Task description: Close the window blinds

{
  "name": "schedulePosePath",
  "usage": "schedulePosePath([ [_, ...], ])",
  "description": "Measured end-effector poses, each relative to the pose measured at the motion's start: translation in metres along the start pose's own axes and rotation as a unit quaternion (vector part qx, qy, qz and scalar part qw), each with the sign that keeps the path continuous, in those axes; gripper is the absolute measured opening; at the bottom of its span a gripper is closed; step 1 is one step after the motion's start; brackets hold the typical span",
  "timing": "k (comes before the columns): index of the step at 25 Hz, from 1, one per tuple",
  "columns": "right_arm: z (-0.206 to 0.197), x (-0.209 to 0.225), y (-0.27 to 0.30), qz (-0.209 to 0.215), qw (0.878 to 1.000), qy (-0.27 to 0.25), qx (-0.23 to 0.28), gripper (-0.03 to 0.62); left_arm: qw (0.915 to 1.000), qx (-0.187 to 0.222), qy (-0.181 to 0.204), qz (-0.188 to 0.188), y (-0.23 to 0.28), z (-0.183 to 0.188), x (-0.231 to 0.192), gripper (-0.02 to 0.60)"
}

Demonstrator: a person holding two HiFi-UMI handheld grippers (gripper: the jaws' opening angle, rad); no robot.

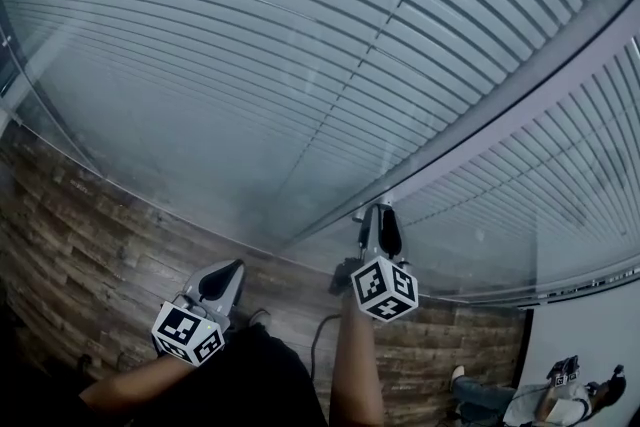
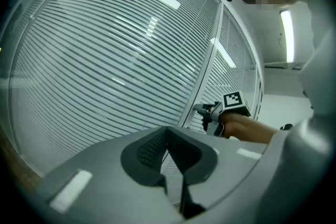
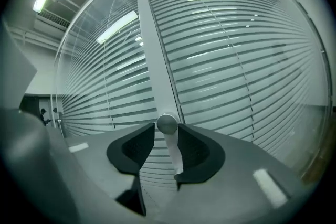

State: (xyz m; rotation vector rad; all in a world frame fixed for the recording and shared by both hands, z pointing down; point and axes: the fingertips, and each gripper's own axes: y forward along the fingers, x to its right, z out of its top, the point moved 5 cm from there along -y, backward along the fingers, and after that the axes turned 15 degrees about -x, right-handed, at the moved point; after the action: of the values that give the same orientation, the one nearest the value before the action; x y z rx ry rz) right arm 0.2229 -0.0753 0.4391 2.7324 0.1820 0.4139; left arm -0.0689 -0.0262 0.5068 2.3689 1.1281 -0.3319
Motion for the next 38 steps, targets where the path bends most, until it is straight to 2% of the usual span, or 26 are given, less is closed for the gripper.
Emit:
schedulePosePath([
  [6, 0.015, 0.009, 0.0, -0.011, 1.0, -0.015, -0.012, 0.128, 1.0, -0.004, -0.004, -0.004, 0.006, 0.009, 0.012, 0.0],
  [11, 0.02, 0.004, -0.004, -0.048, 0.993, -0.106, -0.02, 0.123, 1.0, -0.003, -0.006, -0.005, 0.002, 0.013, 0.013, 0.0],
  [15, 0.011, 0.007, 0.003, -0.097, 0.97, -0.22, -0.029, 0.121, 1.0, -0.005, -0.006, -0.002, 0.009, 0.004, 0.009, 0.0],
  [18, 0.01, 0.006, 0.004, -0.121, 0.952, -0.28, -0.036, 0.12, 1.0, -0.005, -0.006, -0.001, 0.011, 0.003, 0.008, 0.0],
  [31, 0.016, -0.008, 0.001, -0.188, 0.884, -0.425, -0.046, 0.121, 1.0, -0.004, 0.006, -0.002, 0.009, 0.015, 0.016, 0.0],
  [35, 0.014, -0.003, 0.001, -0.196, 0.874, -0.443, -0.046, 0.121, 1.0, -0.005, 0.005, -0.003, 0.016, 0.014, 0.019, 0.0],
  [38, 0.016, -0.004, -0.001, -0.192, 0.877, -0.438, -0.039, 0.121, 1.0, -0.002, 0.005, -0.003, 0.016, 0.017, 0.022, 0.0],
])
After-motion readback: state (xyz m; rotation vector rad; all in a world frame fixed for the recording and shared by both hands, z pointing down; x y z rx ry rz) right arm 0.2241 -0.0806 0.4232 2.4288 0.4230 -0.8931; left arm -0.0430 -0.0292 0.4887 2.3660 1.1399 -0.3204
